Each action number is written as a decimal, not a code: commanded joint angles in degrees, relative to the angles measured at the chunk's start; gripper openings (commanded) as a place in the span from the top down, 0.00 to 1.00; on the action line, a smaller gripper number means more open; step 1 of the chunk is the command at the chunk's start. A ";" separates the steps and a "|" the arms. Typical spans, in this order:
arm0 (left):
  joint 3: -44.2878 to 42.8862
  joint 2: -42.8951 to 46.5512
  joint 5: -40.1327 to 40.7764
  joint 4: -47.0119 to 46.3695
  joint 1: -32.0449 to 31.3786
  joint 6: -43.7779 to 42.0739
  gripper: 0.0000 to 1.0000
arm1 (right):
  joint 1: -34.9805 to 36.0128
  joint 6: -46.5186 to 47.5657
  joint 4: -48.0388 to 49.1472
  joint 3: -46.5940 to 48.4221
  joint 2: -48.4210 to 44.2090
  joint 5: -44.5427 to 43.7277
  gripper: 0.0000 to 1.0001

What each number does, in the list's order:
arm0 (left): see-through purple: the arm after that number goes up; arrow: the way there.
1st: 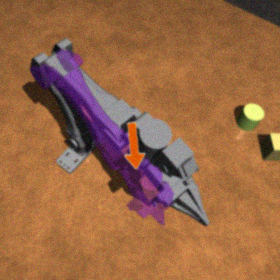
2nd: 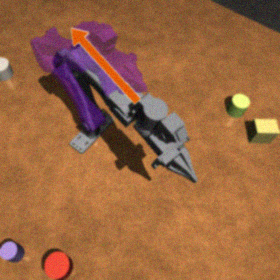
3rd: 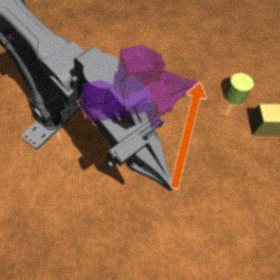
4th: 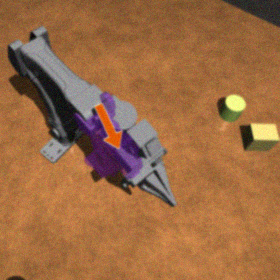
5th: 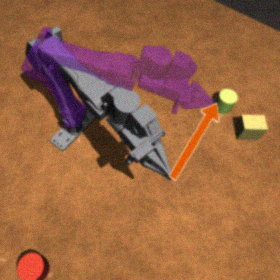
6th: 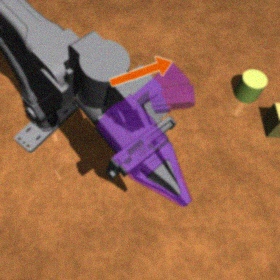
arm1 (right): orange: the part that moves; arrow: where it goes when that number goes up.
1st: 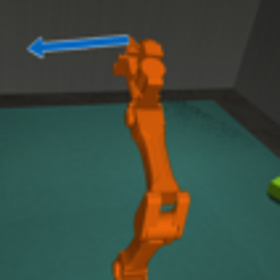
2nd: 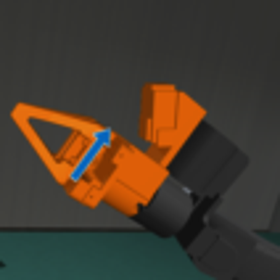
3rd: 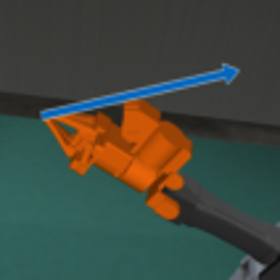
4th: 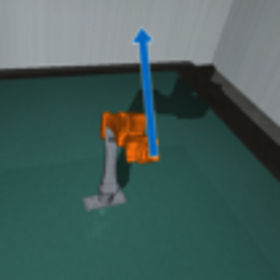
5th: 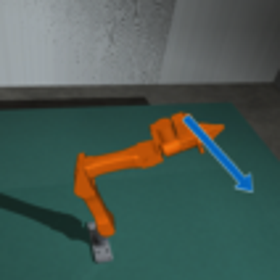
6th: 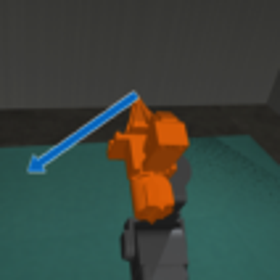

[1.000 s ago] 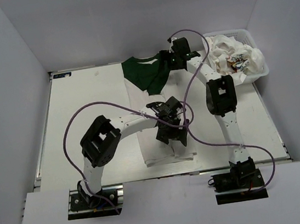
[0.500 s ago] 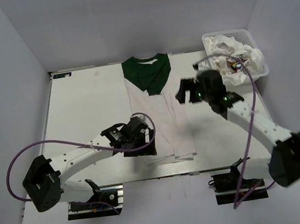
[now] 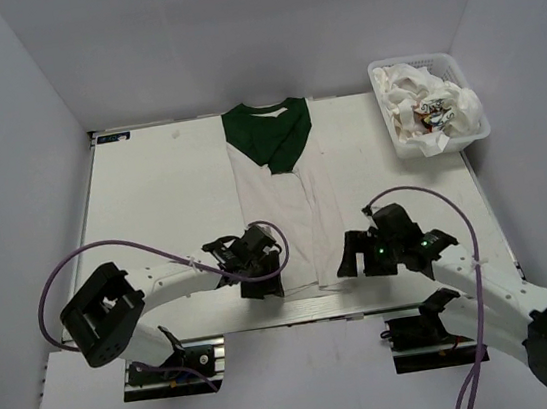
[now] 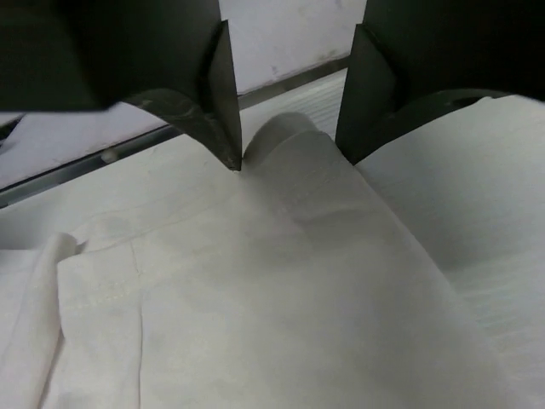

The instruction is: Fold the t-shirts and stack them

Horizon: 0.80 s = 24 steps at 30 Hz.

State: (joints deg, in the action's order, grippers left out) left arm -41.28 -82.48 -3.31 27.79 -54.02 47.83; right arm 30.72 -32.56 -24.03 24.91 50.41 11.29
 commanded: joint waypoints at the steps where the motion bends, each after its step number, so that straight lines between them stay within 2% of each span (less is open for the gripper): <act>1: 0.50 -3.56 -2.40 -1.95 -0.03 -0.72 0.43 | 1.62 -1.72 -1.55 -0.74 3.02 2.95 0.09; 9: 1.55 -3.57 -4.95 -3.88 -0.03 -1.25 0.70 | 4.61 -3.13 3.89 -2.93 9.35 2.61 0.11; 10: 1.55 -3.57 -4.95 -3.28 -0.03 -1.25 0.77 | 4.87 -3.39 4.77 -3.11 10.22 2.60 0.15; 14: 1.55 -3.04 -4.42 -2.04 -0.03 -1.25 0.89 | 6.19 -3.92 4.52 -2.32 12.34 3.30 0.29; 16: 1.55 -3.04 -4.42 -2.04 -0.03 -1.25 0.95 | 6.81 -4.18 4.17 -1.80 12.43 -0.02 0.39; 17: 0.85 -3.04 -4.42 -2.04 -0.03 -1.25 1.00 | 6.90 -3.92 2.69 -1.36 12.69 -2.39 0.58; 19: 0.24 -3.04 -3.90 -2.04 -0.03 -1.77 1.00 | 7.07 -3.74 2.32 -0.04 12.78 -5.73 0.79; 20: 0.23 -3.04 -3.90 -2.04 -0.03 -1.78 1.00 | 7.25 -3.22 2.15 0.58 12.87 -6.45 0.93; 21: -0.38 -3.04 -3.90 -2.04 -0.03 -2.30 1.00 | 7.42 -2.69 3.19 1.02 13.04 -6.98 1.00; 24: -2.48 -3.04 -3.28 -2.57 0.49 -2.92 1.00 | 7.69 -0.41 4.17 2.95 15.84 -10.49 1.00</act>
State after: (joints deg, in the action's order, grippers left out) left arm -41.32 -85.54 -8.05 23.64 -53.84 46.44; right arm 37.80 -35.70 -19.64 24.93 63.99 7.07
